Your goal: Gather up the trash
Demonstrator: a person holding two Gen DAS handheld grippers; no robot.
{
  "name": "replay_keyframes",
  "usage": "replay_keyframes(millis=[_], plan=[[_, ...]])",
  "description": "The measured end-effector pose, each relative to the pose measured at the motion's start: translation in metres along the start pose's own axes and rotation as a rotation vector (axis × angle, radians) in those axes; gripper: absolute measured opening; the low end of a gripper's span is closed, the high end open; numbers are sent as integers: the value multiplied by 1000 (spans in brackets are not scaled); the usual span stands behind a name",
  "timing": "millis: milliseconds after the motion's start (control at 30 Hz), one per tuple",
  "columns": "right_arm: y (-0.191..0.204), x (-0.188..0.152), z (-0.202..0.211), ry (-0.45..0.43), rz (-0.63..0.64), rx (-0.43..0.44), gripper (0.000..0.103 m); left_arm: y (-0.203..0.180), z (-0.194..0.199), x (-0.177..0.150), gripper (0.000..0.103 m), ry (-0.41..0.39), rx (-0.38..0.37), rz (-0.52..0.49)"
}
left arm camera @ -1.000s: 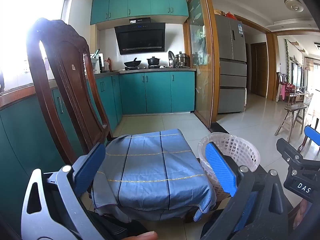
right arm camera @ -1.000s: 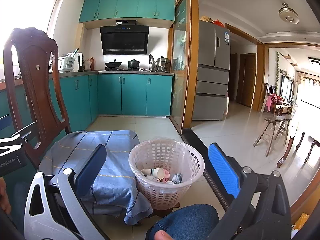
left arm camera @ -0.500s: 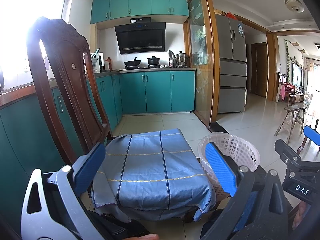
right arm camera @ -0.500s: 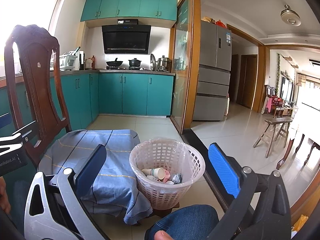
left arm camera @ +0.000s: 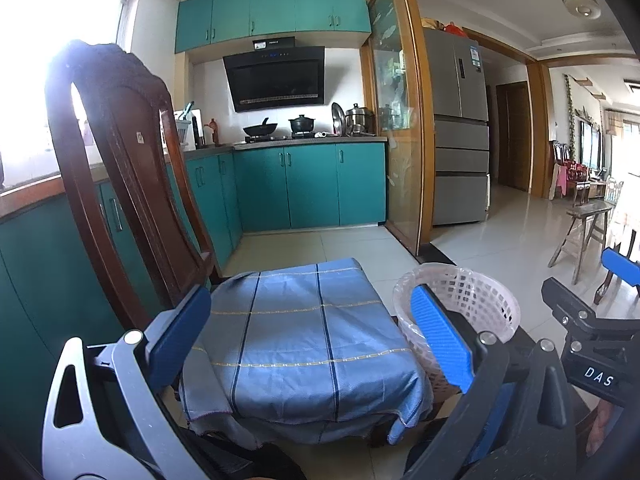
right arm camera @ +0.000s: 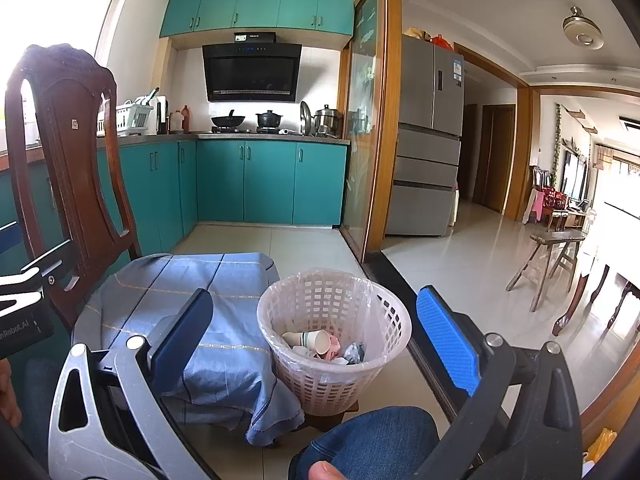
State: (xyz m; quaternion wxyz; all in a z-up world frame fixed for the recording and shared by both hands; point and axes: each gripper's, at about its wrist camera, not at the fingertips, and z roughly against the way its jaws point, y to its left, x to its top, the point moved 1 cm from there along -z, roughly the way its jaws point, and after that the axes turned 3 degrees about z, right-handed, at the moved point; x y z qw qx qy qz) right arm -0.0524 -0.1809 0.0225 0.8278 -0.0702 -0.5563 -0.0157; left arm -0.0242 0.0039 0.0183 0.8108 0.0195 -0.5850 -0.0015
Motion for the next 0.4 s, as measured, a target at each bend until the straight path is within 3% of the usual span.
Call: replay_keyframes(millis=[400], plan=[[-5, -8, -23, 52, -4, 12, 100, 3, -26, -7, 100, 67, -21, 25]])
